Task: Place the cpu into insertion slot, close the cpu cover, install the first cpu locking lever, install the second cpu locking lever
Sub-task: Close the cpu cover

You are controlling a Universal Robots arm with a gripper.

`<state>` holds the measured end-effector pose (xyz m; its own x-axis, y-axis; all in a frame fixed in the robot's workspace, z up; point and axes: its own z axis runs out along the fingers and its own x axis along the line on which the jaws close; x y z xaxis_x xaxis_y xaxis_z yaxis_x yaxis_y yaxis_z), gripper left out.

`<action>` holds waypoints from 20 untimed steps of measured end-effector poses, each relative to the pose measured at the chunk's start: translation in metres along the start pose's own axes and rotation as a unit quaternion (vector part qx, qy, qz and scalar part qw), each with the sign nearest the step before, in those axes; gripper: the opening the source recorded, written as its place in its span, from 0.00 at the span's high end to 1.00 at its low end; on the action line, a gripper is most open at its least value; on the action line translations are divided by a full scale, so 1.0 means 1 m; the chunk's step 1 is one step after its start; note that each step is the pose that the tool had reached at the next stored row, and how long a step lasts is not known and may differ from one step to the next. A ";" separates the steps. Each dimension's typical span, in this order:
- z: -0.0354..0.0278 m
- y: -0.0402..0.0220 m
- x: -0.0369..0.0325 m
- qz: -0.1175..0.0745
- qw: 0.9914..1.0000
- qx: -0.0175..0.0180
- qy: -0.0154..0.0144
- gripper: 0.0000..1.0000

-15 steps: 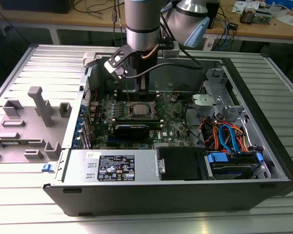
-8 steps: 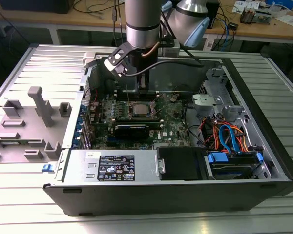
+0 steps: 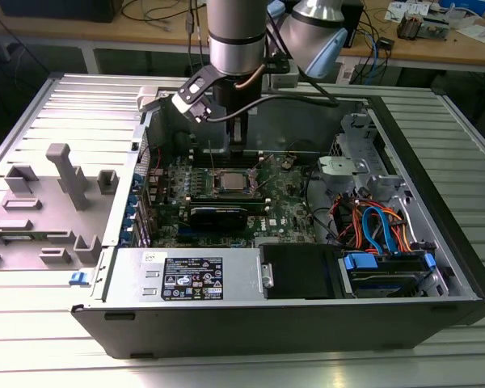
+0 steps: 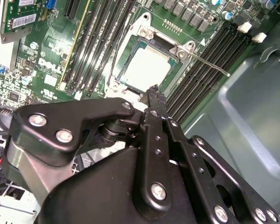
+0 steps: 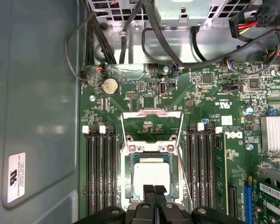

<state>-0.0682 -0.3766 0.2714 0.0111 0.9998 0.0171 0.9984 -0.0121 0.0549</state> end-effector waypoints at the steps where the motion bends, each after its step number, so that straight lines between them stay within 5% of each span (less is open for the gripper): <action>1: -0.0014 0.0001 0.0000 0.000 1.000 0.000 0.000 0.89; 10: -0.0179 0.0010 0.0004 0.000 1.000 0.000 0.000 0.89; 20: -0.0179 0.0036 0.0004 0.000 1.000 0.000 0.000 0.89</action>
<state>-0.0656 -0.3765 0.2895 0.0111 0.9998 0.0171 0.9984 -0.0120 0.0549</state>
